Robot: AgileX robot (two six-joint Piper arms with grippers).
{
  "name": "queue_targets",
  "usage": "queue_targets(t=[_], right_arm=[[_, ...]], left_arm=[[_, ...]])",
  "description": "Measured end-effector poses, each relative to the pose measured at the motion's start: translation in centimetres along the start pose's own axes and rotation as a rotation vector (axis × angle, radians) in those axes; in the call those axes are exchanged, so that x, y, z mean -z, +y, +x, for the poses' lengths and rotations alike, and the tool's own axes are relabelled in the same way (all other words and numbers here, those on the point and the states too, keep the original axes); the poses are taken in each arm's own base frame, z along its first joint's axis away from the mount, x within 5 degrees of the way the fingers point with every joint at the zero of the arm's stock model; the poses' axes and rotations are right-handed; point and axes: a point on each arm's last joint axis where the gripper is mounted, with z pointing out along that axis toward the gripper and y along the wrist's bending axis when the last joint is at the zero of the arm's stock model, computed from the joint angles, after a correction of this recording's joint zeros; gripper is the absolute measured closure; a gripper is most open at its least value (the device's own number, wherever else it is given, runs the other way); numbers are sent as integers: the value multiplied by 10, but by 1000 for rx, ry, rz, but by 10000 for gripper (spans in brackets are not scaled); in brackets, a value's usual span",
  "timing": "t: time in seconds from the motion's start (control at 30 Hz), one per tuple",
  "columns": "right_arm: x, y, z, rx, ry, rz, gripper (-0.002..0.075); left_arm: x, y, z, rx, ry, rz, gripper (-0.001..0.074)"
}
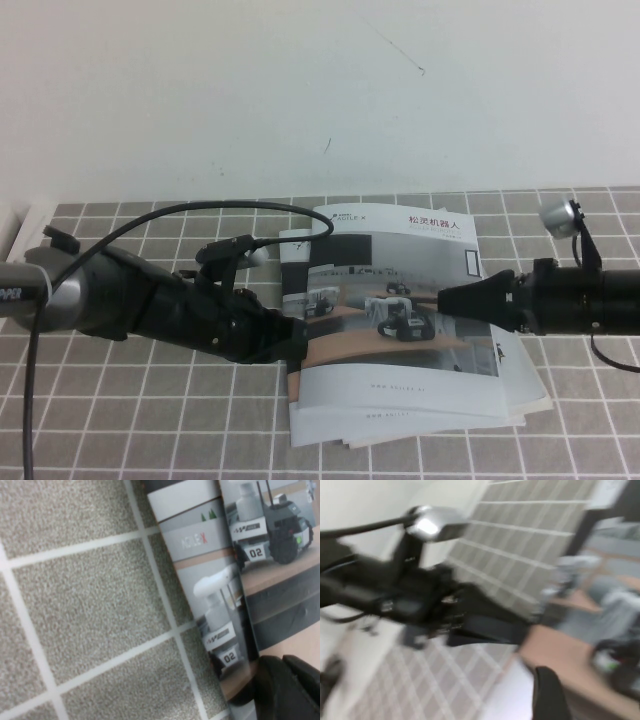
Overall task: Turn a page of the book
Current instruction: Open the closed book
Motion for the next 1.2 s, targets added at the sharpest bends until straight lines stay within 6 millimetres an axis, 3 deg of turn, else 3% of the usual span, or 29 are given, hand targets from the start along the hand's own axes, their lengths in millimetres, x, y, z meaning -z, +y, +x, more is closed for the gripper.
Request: queue_targets(t=[0.2, 0.4, 0.77, 1.2], right_arm=[[19, 6, -13, 106, 151, 248, 356], [33, 18, -18, 79, 217, 371, 356], [12, 4, -3, 19, 276, 435, 342], [5, -11, 5, -33, 292, 444, 340]], left_arm=[[0, 0, 0, 0, 2, 3, 738], [0, 0, 0, -10, 3, 5, 738], [0, 0, 0, -16, 3, 5, 738], [0, 0, 0, -16, 3, 5, 738]])
